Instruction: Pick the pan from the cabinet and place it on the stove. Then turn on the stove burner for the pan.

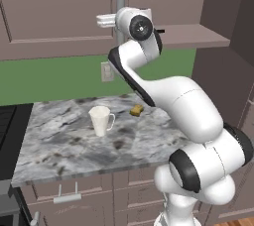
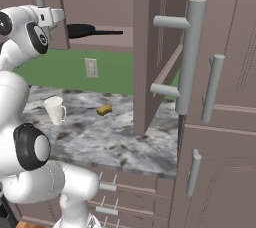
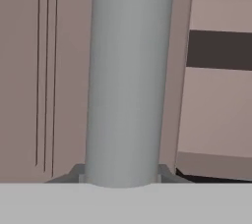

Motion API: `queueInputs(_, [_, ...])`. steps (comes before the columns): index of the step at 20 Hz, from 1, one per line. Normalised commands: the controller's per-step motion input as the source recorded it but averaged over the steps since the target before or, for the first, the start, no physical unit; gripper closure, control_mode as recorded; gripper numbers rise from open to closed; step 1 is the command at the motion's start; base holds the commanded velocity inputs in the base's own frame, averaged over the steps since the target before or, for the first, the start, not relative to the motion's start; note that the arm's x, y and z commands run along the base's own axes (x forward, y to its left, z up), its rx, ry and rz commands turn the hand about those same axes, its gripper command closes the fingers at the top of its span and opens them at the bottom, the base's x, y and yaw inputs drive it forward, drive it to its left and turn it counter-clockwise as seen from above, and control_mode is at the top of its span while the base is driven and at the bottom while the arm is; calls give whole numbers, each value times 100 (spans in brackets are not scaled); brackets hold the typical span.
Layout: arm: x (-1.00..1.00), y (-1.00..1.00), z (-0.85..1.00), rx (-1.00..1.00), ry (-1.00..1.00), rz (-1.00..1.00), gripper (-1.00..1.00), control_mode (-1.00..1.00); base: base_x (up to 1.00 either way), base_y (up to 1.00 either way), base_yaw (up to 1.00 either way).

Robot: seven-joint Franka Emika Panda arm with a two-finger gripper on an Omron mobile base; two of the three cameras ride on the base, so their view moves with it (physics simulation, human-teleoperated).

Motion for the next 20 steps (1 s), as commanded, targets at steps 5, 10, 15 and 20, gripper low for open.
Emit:
queueInputs(5, [4,10,-1,-2,1,-2,100,-100,0,0,0])
queueInputs(10, [5,3,-4,0,1,0,100,-100,0,0,0])
queueInputs(15, [0,0,-3,0,3,0,100,-100,0,0,0])
queueInputs(20, [-17,18,-10,0,0,0,100,-100,0,0,0])
